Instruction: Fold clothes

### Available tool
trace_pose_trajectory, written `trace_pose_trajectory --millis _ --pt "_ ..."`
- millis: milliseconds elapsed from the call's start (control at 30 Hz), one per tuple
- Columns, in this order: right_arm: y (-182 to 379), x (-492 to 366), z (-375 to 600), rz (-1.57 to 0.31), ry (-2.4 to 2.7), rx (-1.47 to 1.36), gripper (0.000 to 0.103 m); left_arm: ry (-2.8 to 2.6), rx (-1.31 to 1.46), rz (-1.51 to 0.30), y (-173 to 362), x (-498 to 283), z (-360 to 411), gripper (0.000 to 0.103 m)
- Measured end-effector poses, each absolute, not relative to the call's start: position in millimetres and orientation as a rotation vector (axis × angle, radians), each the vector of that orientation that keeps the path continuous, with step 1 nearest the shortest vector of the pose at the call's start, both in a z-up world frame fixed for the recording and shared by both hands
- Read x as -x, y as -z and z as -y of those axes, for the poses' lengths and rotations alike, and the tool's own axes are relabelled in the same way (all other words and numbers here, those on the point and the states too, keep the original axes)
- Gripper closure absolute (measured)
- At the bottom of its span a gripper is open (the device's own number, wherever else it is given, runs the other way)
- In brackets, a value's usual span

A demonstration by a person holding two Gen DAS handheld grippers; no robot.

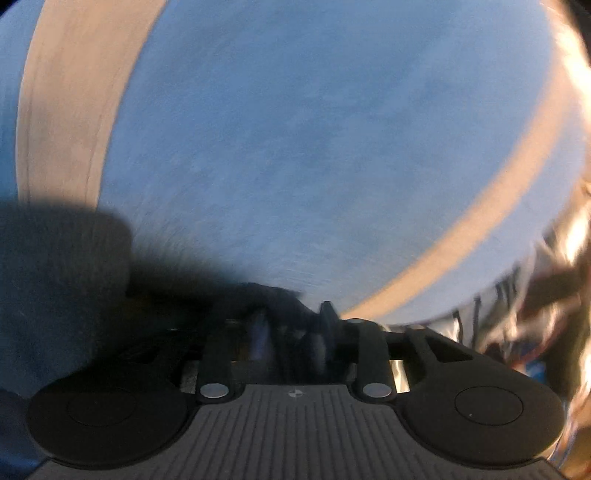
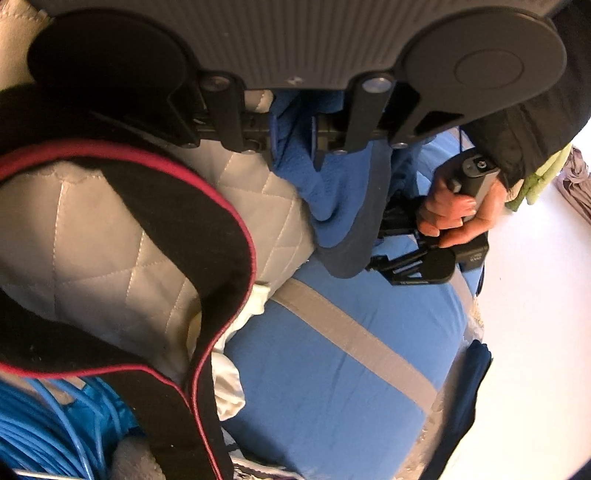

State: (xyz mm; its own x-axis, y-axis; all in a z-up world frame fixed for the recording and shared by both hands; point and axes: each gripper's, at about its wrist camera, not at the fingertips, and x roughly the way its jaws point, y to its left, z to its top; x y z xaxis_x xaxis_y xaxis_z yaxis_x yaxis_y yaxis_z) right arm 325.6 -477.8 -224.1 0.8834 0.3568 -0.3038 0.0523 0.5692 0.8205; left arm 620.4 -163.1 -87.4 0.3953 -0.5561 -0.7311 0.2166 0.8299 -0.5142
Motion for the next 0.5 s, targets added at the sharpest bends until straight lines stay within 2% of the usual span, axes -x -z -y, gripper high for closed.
trace_pose_trajectory --millis 67,100,333,367,433,467,500 --pt "225.9 -324.6 478.7 -0.472 -0.186 -0.951 0.086 0.573 0.297 -1.021 79.1 -611.9 166.9 0.059" --pt "226.4 -324.5 478.7 -0.472 -0.184 -0.945 0.086 0.605 0.263 -1.013 78.2 -607.1 168.9 0.058" --pt "230.7 -324.3 483.1 -0.477 -0.188 -0.946 0.086 0.756 0.160 -0.972 82.0 -579.6 176.3 0.060" --pt "230.7 -324.3 483.7 -0.477 -0.188 -0.946 0.086 0.755 0.132 -0.977 83.2 -577.2 182.0 0.062" --pt "230.1 -324.8 485.7 -0.478 -0.188 -0.947 0.085 0.733 0.080 -0.985 88.4 -574.4 194.9 0.079" --pt "230.3 -324.6 485.6 -0.479 -0.188 -0.948 0.085 0.717 0.073 -0.988 92.4 -574.2 201.5 0.097" --pt "230.2 -324.7 485.5 -0.479 -0.188 -0.948 0.085 0.700 0.075 -0.988 92.7 -575.8 201.2 0.102"
